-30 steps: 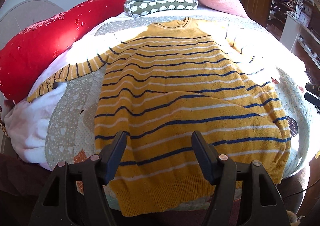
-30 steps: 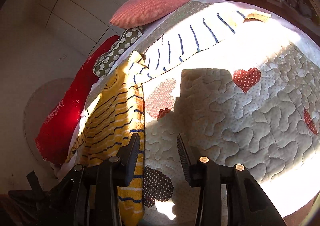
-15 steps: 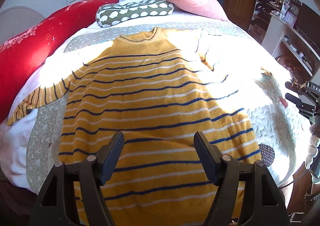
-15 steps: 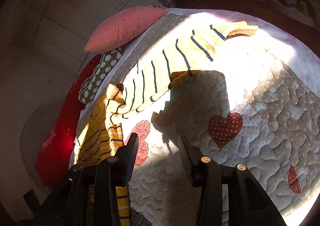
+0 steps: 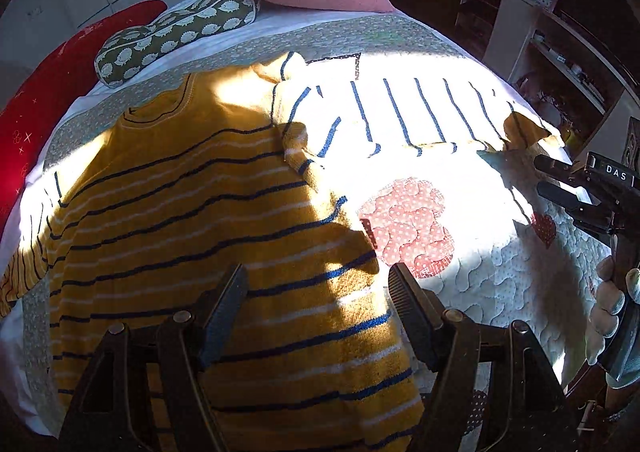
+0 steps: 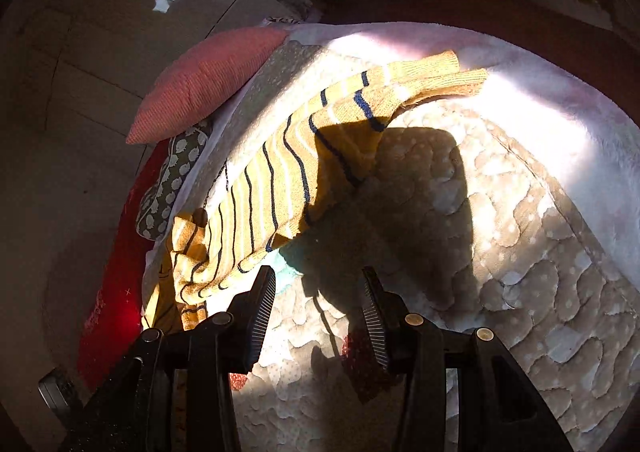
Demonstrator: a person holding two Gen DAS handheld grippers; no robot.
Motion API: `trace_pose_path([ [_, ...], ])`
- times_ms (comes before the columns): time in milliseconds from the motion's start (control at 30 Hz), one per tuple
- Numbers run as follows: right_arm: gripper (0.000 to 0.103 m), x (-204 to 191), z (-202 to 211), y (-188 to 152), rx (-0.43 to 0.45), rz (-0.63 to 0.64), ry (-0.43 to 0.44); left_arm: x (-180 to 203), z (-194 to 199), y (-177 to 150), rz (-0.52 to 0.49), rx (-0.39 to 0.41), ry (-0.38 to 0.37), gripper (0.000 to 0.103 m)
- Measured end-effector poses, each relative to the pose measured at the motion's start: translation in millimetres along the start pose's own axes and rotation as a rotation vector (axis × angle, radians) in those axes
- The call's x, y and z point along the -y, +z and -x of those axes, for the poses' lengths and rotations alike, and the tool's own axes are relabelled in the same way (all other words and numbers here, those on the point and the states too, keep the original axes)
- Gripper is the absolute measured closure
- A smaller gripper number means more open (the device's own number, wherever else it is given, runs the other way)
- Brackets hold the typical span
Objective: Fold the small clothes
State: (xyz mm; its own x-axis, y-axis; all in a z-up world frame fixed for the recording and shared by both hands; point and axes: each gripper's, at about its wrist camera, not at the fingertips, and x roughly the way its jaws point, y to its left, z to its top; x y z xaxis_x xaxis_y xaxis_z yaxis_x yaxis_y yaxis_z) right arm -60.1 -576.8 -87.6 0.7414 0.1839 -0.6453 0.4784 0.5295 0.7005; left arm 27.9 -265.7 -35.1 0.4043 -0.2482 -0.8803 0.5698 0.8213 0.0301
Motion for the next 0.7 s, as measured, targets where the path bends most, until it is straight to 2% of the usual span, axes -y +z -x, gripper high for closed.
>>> trace_pose_path([
  [100,0.056,6,-7,8,-0.004,-0.007,0.002,6,-12,11,0.015,-0.024,-0.056,0.031],
  [267,0.056,10,-10,22,0.018,-0.016,0.007,15,-38,41,0.068,-0.067,-0.224,0.031],
  [367,0.056,12,-10,30,0.034,-0.031,0.008,19,-55,57,0.089,-0.083,-0.271,0.031],
  [467,0.056,15,-11,37,0.045,-0.050,0.013,25,-73,68,0.098,-0.111,-0.288,0.031],
  [700,0.056,25,-13,48,0.066,-0.094,0.025,36,-94,79,0.085,-0.110,-0.204,0.031],
])
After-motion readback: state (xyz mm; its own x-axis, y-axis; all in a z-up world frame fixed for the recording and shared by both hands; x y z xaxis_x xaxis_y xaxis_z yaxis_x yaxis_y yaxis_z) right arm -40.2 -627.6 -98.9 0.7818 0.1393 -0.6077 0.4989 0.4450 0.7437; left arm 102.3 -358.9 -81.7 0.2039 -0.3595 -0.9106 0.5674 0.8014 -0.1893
